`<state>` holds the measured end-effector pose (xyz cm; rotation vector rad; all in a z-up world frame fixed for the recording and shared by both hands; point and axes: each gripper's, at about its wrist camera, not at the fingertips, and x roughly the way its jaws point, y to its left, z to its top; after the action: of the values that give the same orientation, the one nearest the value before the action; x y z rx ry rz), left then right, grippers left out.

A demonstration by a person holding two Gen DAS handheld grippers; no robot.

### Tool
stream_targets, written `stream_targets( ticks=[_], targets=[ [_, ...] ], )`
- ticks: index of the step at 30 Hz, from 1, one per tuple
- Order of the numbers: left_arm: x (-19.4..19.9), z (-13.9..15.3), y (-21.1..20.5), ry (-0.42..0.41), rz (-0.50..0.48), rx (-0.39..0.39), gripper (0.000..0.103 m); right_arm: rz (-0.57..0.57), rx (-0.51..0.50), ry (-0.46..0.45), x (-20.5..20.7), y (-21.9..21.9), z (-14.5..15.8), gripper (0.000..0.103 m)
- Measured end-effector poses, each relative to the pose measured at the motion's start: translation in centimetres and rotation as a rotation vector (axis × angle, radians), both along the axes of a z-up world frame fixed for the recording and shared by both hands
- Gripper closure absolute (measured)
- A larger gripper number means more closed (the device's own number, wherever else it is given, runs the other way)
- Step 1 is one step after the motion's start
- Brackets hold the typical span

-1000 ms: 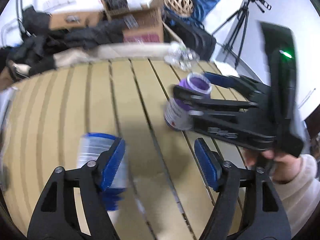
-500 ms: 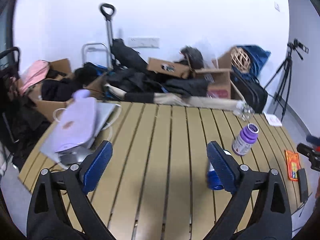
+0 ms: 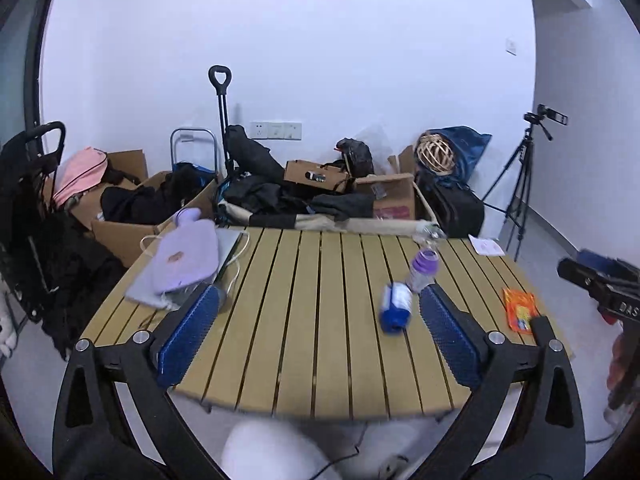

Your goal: Flip cup upright

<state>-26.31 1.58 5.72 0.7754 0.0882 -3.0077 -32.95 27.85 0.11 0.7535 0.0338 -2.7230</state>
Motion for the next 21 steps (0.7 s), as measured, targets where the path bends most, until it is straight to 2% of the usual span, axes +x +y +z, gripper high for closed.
stream_targets(
  ticks=[3,7,11,13,15,18,21],
  targets=[
    [5.6,-0.9,-0.5,0.022,-0.009,-0.016,0.0,0.056,-0.008,0.031,5.4,-0.3,0.2,0.018],
    [13.4,-2.6,-0.8,0.08,-0.01,-0.089,0.0,0.102,-0.025,0.05,11.8,-1.0,-0.6,0.018],
    [19.8,-4.3,-0.9,0.131,0.025,-0.107,0.0,0.095,-0.044,0.064,18.5,-1.8,-1.8,0.018],
    [22.7,-4.8,-0.7,0.151,0.046,-0.078,0.0,0.098,-0.078,0.048,21.0,-2.1,-2.8,0.018],
    [24.8,-4.9,-0.4,0.191,0.05,-0.081,0.0,0.112,-0.029,0.054,23.9,-3.5,-3.7,0.012],
    [26.3,-4.8,0.0,0.215,0.105,-0.146,0.0,0.105,0.005,0.096,27.3,-5.1,-5.2,0.011],
    [26.8,-5.0,-0.4,0.212,0.07,-0.097,0.0,0.166,0.055,0.101,28.6,-6.8,-6.1,0.011]
  ],
)
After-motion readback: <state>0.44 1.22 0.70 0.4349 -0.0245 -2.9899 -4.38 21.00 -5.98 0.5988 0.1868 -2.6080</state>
